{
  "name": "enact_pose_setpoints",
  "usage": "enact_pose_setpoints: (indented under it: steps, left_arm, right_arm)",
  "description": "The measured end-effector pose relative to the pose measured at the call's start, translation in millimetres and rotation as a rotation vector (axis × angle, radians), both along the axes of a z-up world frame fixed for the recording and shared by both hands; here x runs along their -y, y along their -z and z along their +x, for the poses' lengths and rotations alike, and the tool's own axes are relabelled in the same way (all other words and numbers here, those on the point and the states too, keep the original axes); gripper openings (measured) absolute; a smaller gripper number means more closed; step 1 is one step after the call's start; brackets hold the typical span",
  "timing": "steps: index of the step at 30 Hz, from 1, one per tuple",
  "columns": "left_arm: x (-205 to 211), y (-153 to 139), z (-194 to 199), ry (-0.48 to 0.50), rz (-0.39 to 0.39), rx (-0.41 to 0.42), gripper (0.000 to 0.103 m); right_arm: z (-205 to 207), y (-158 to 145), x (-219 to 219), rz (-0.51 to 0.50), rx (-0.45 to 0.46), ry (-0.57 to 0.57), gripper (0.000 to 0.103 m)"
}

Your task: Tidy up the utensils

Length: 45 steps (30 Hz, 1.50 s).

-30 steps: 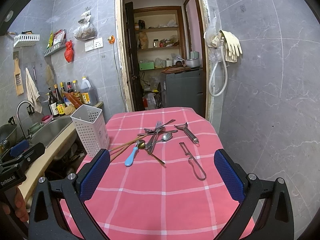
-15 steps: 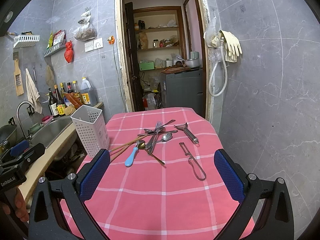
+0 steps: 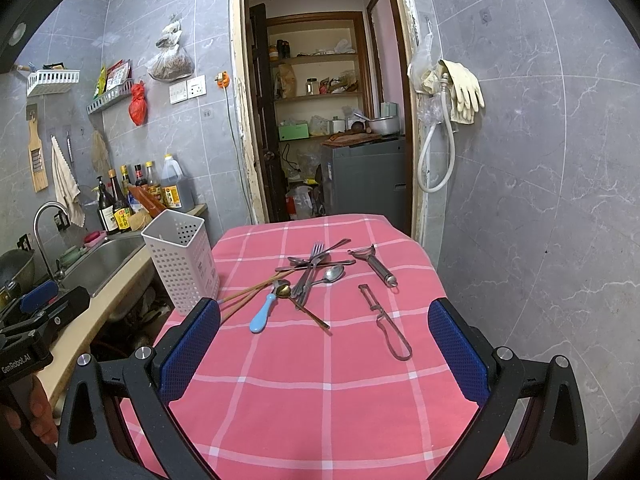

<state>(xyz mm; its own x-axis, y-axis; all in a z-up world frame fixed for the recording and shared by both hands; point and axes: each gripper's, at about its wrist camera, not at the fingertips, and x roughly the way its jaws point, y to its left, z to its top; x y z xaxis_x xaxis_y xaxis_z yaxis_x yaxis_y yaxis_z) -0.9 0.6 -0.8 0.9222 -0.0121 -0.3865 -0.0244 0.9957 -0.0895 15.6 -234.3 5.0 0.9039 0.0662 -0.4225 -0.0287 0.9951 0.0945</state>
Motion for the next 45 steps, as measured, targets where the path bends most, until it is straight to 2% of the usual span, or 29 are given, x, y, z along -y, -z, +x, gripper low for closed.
enact_pose_setpoints:
  steps: [11, 18, 26, 36, 41, 45]
  left_arm:
    - [3, 0, 4, -0.001, 0.007, -0.014, 0.102]
    - [9, 0, 12, 0.012, 0.018, -0.027, 0.102]
    - [17, -9, 41, 0.011, -0.020, -0.026, 0.102]
    - [49, -20, 104, 0.023, -0.032, 0.025, 0.102]
    - [68, -5, 143, 0.029, -0.042, 0.008, 0.102]
    - [81, 14, 172, 0.035, -0.042, -0.027, 0.102]
  right_arm:
    - [-3, 2, -7, 0.007, 0.004, 0.002, 0.102]
    - [13, -6, 6, 0.024, 0.017, 0.006, 0.102]
    - [37, -24, 24, 0.006, 0.042, -0.011, 0.102]
    - [104, -42, 55, -0.035, 0.128, -0.055, 0.102]
    - [149, -37, 73, -0.042, 0.146, -0.079, 0.102]
    - [191, -20, 89, -0.030, 0.118, -0.114, 0.102]
